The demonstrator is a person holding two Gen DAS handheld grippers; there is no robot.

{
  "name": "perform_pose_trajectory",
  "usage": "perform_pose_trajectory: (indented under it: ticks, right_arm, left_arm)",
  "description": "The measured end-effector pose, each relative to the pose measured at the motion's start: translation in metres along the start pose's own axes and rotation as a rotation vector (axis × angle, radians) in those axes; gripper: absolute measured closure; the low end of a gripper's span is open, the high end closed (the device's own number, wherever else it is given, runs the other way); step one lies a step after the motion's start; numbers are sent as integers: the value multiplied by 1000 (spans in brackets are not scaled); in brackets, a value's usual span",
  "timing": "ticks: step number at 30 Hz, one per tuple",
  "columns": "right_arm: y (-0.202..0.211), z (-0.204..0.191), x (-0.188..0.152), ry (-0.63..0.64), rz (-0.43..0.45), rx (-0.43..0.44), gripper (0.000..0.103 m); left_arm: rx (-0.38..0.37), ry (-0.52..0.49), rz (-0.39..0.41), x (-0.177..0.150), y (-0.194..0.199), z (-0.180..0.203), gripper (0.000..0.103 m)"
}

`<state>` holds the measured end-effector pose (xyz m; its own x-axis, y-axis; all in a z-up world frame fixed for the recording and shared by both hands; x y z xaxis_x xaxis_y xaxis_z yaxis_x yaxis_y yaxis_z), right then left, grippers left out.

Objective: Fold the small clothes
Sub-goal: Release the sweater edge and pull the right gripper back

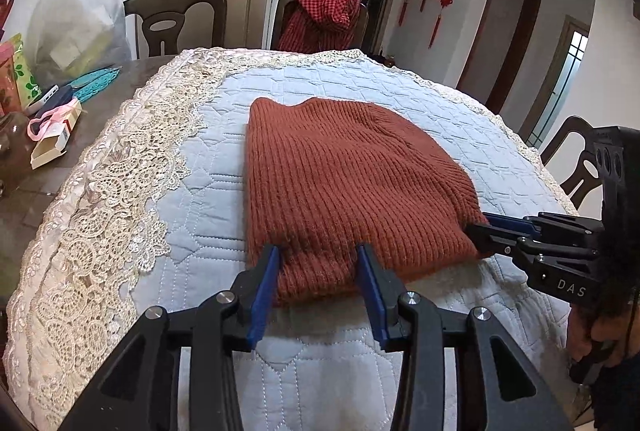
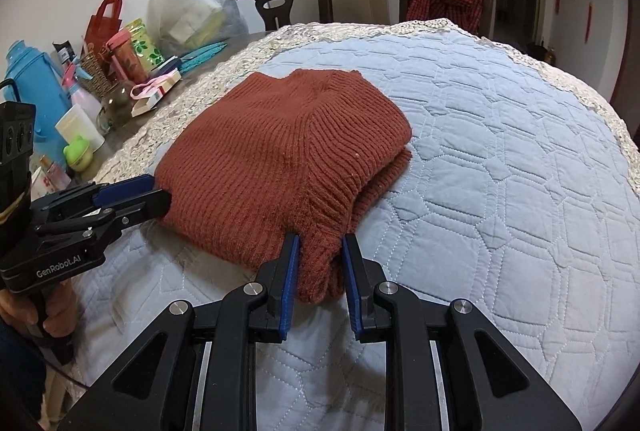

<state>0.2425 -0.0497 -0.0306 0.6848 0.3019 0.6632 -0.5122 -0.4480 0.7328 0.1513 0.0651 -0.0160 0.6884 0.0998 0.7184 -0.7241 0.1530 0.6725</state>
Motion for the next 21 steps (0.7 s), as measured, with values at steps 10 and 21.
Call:
perform_pose_trajectory:
  ticks: [10, 21]
  right_arm:
    - [16, -7, 2, 19, 29, -14, 81]
    - [-9, -5, 3, 29, 9, -40, 80]
  left_arm:
    - [27, -1, 49, 8, 18, 12, 58]
    - [103, -42, 18, 6, -12, 19, 56]
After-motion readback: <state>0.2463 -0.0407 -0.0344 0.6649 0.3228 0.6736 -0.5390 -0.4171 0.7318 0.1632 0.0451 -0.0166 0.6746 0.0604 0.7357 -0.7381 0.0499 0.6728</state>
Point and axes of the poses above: each gripper's, at about its wrist camera, not at the fingertips, and y roughly against the way its jaws point, z to its right, x to its top, the point moved 4 cm from there along -y, roughly the way its jaws point, and after that the axes turned 1 degree about z, right-handed, at the moved point
